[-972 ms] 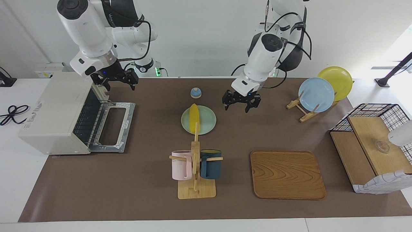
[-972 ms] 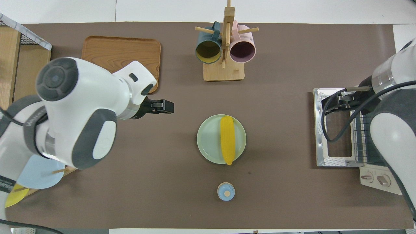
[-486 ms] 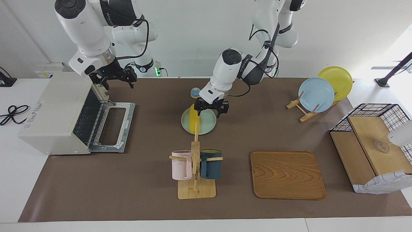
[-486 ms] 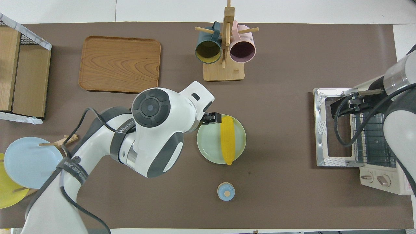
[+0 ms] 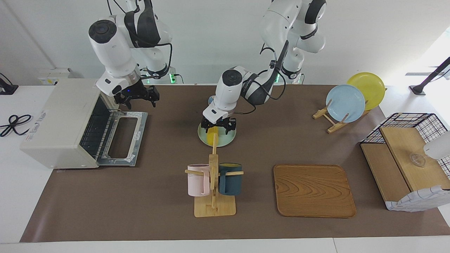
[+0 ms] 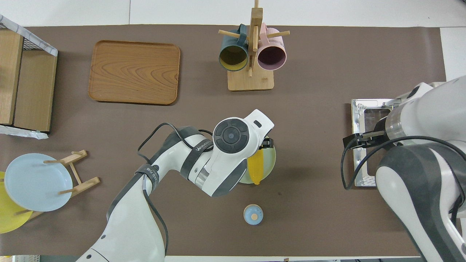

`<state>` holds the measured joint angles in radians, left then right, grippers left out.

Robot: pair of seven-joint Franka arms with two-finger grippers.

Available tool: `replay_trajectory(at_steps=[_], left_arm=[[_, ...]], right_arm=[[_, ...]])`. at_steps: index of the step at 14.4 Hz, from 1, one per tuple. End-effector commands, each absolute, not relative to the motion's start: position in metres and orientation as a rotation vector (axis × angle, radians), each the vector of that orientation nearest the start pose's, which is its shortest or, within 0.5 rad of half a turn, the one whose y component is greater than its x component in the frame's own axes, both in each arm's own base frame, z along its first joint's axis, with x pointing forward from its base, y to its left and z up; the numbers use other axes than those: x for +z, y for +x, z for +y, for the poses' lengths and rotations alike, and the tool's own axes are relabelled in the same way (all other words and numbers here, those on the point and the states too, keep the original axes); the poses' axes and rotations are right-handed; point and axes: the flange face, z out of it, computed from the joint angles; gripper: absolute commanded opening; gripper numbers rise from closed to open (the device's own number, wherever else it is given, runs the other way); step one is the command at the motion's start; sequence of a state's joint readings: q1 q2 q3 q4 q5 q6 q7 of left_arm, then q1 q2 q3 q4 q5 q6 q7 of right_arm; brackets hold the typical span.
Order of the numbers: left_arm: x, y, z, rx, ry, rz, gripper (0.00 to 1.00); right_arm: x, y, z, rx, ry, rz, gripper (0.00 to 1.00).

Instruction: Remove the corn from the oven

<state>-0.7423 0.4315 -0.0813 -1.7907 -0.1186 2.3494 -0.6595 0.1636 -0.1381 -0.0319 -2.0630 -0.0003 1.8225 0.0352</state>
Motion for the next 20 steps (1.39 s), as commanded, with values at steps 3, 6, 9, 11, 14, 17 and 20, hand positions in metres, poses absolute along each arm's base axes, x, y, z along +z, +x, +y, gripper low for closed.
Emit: replay_trajectory(at_steps=[3,6,9,11,14,17,20], left_arm=[[0.310,0.444,-0.490,-0.060,-3.282,0.143,1.00],[0.307,0.442,-0.489,-0.053,-3.277,0.143,1.00],[0.307,0.436,-0.494,-0.049,-3.276,0.153,0.67],[0.308,0.436,-0.494,-0.053,-3.278,0.150,0.27],[0.310,0.439,-0.494,-0.046,-3.279,0.119,0.02],[0.318,0.445,-0.490,-0.034,-3.273,0.107,0.00],[0.356,0.460,-0.463,-0.006,-3.255,0.057,0.00]], right_arm=[[0.409,0.482,0.070,0.156,-3.144,-0.159,0.00],[0.348,0.463,0.069,0.125,-3.144,-0.164,0.00],[0.311,0.456,0.067,0.134,-3.150,-0.118,0.00],[0.307,0.453,0.062,0.147,-3.163,-0.124,0.00],[0.305,0.450,0.056,0.151,-3.207,-0.181,0.00],[0.301,0.447,0.044,0.163,-3.257,-0.225,0.00],[0.298,0.442,0.034,0.175,-3.272,-0.207,0.00]])
